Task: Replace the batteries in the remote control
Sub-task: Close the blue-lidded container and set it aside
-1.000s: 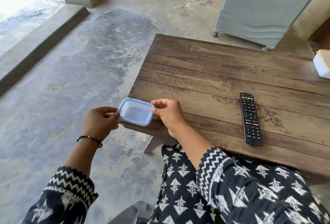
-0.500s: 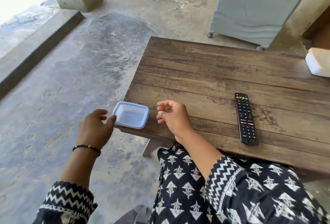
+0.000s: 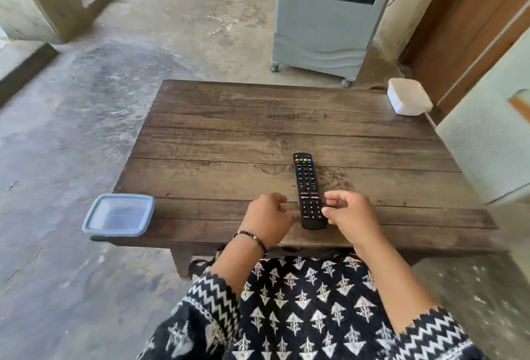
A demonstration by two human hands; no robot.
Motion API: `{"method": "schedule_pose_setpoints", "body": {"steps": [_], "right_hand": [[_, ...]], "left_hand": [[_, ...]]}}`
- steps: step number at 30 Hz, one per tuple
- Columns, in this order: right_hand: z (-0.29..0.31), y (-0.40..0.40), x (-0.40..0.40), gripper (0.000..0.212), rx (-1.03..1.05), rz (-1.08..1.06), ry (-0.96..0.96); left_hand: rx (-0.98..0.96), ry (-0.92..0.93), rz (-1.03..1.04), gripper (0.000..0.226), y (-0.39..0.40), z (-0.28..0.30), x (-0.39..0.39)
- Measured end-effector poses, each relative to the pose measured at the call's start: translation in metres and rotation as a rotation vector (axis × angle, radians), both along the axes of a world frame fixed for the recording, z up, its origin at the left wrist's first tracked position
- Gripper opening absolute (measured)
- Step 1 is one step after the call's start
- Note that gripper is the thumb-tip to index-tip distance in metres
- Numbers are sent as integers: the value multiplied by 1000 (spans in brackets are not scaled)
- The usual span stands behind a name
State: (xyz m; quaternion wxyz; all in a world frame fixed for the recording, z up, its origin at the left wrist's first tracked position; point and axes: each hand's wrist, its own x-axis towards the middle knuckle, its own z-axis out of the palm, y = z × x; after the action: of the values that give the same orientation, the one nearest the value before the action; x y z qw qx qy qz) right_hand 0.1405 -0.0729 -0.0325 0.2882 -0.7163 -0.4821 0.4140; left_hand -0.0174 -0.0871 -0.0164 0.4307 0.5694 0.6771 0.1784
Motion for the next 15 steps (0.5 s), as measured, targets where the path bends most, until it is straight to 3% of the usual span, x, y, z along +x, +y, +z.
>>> {"method": "schedule_pose_setpoints", "body": {"steps": [8,15], "right_hand": [[-9,5,-4,31,13,88,26],[-7,45,-21,31,50,92,98]], "left_hand": [[29,11,36,28,12,-13,21],[89,-72,103,29,47,-12,4]]}}
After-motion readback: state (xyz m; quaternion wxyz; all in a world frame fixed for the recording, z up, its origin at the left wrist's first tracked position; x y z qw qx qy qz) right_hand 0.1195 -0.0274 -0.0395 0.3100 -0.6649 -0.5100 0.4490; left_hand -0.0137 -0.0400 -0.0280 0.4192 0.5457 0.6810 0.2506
